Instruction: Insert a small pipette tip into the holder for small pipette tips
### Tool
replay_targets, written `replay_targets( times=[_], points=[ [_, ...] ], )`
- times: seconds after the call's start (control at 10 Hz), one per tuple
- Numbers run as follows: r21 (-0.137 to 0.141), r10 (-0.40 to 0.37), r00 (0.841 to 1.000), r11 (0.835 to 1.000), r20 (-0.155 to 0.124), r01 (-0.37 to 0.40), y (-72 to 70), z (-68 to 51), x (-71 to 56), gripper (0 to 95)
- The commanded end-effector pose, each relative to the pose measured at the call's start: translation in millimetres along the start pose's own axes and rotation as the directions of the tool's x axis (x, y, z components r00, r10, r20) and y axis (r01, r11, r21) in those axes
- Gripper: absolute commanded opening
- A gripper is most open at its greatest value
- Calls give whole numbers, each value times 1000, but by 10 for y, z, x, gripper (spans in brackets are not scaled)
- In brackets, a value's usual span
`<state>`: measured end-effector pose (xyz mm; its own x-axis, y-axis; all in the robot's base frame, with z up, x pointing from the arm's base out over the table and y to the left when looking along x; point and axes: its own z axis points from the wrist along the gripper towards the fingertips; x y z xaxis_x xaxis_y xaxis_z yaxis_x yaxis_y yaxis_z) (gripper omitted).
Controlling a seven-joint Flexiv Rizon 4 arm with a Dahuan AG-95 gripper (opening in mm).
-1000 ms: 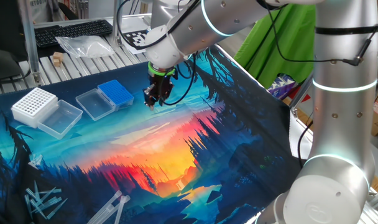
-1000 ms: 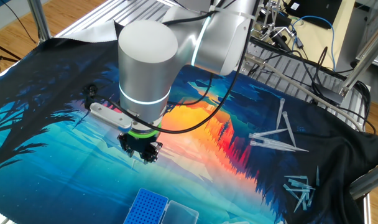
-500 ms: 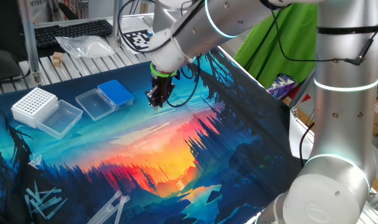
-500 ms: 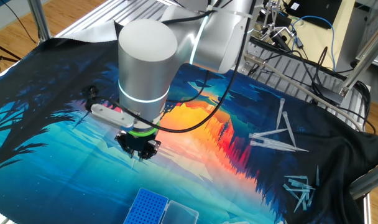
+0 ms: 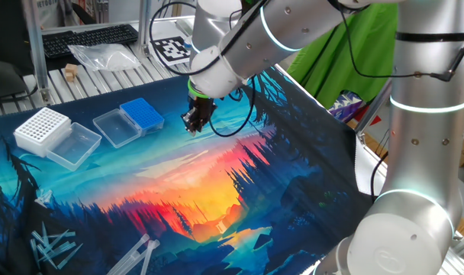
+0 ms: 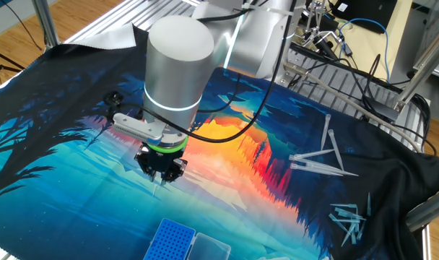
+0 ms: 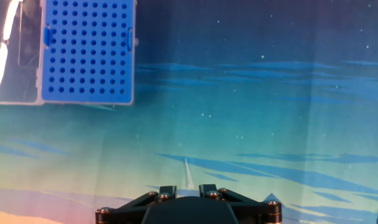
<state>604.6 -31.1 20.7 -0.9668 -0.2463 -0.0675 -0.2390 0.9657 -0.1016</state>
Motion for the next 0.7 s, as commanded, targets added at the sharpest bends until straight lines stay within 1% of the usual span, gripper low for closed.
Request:
replay_targets(
  times=[0.1,0.3,0.7],
  points=[
    [8,0,1000,1000,22,0,-7,-6,6,190],
    [10,0,999,1000,33,0,-9,-6,7,190],
    [11,1,999,1000,43,-2,-10,-5,8,190]
  ],
)
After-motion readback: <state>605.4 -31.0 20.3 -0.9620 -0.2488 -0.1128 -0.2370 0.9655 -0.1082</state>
